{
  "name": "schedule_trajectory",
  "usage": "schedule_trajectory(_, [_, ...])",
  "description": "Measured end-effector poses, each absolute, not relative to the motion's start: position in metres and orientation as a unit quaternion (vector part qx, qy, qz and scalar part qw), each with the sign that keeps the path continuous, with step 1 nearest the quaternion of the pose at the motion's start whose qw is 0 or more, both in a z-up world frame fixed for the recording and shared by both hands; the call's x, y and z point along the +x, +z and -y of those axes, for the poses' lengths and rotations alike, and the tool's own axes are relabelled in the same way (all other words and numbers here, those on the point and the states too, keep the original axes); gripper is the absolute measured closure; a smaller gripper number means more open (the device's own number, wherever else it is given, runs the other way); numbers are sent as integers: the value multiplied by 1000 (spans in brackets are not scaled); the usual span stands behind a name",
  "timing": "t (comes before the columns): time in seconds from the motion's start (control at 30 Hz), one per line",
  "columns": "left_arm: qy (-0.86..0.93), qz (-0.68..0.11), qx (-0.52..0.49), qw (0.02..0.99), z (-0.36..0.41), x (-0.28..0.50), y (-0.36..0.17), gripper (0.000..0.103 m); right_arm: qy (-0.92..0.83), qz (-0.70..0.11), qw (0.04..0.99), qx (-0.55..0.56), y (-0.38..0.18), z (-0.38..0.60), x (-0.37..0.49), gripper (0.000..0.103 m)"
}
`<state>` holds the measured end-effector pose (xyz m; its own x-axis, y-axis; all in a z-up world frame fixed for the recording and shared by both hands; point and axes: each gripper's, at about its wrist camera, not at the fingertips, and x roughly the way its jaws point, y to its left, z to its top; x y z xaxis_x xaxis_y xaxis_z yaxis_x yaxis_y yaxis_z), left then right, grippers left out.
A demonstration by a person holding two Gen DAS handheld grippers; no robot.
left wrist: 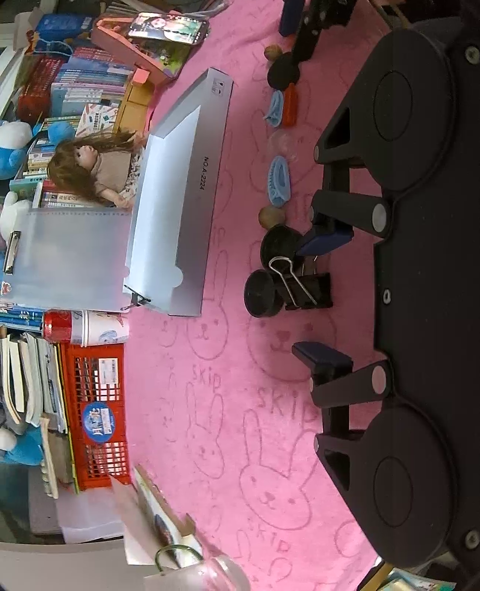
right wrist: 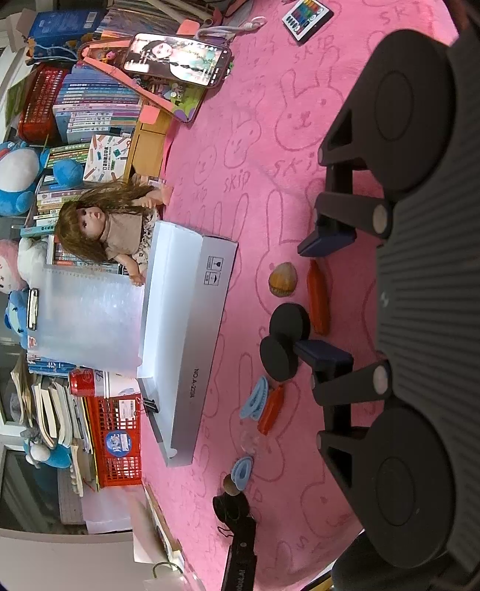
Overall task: Organize rigid objects
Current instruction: 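Grasp the black binder clip with the left tool while the right tool grasps an orange-red piece, then carry the clip into the white box with the left tool while the right tool carries the orange piece in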
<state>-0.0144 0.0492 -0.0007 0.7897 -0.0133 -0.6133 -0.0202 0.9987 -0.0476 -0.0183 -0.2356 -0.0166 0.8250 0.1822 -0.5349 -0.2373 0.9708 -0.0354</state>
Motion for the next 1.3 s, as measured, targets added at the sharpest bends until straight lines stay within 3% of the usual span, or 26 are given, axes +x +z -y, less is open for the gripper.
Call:
schedule_trajectory(0.07, [5,-317,-26,948,-49,-16,1,83,114,-278,953,-37,-16,240,-17,54])
schedule_trajectory(0.1, [4,-319,-33,947,-49,-16,1,84,113,-278,953,-35,-16,241,-17,54])
schedule_trajectory(0.67, [-26,-280,-37,959,-34,-26,41,84,98,-273,957,21,9,242,-14,54])
schedule_trajectory(1.3, [-69,-314,-46,946,-1,62,74,84,87,-323,936,111,39,247,56,54])
